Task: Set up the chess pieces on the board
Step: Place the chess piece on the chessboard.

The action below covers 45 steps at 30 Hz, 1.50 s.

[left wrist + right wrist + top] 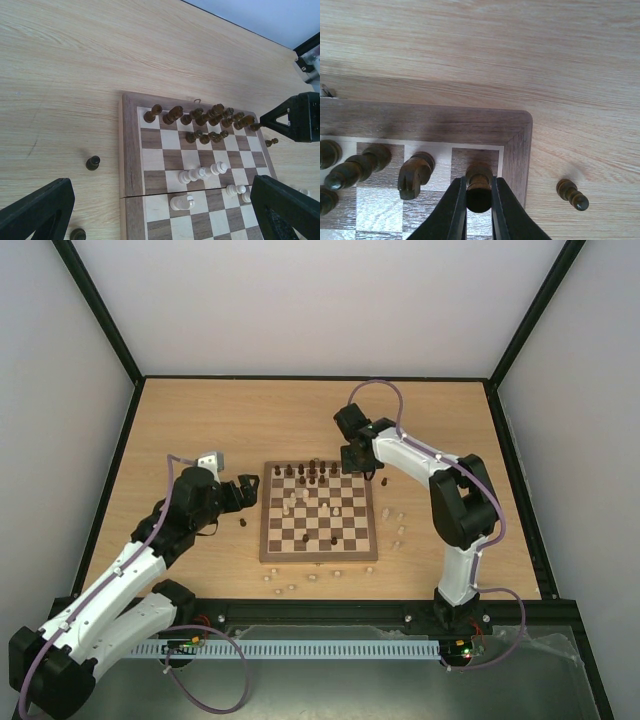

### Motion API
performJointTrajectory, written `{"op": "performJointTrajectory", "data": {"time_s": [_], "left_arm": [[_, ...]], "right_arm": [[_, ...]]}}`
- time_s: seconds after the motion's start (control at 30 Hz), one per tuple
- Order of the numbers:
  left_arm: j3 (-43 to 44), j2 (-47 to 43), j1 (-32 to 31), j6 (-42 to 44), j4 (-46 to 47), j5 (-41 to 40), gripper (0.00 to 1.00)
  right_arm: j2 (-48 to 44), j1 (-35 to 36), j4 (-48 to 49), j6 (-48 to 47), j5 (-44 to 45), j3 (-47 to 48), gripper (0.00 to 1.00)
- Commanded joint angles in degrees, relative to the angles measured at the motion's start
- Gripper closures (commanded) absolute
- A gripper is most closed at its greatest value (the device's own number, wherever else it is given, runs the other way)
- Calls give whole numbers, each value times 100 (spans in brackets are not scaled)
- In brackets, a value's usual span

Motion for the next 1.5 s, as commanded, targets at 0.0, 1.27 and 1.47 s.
{"op": "performJointTrajectory", "data": {"time_s": [0.0, 1.27, 1.47], "left_arm": [[-79, 23, -18, -41, 57, -48, 1], [58, -418, -7, 76, -265, 20, 1], [63, -432, -7, 74, -250, 150, 1]], "right_arm": [[138, 39, -137, 9, -43, -128, 91], [-755, 8, -219, 17, 116, 108, 40], [-1321, -156, -234, 62, 118, -287, 26]]}}
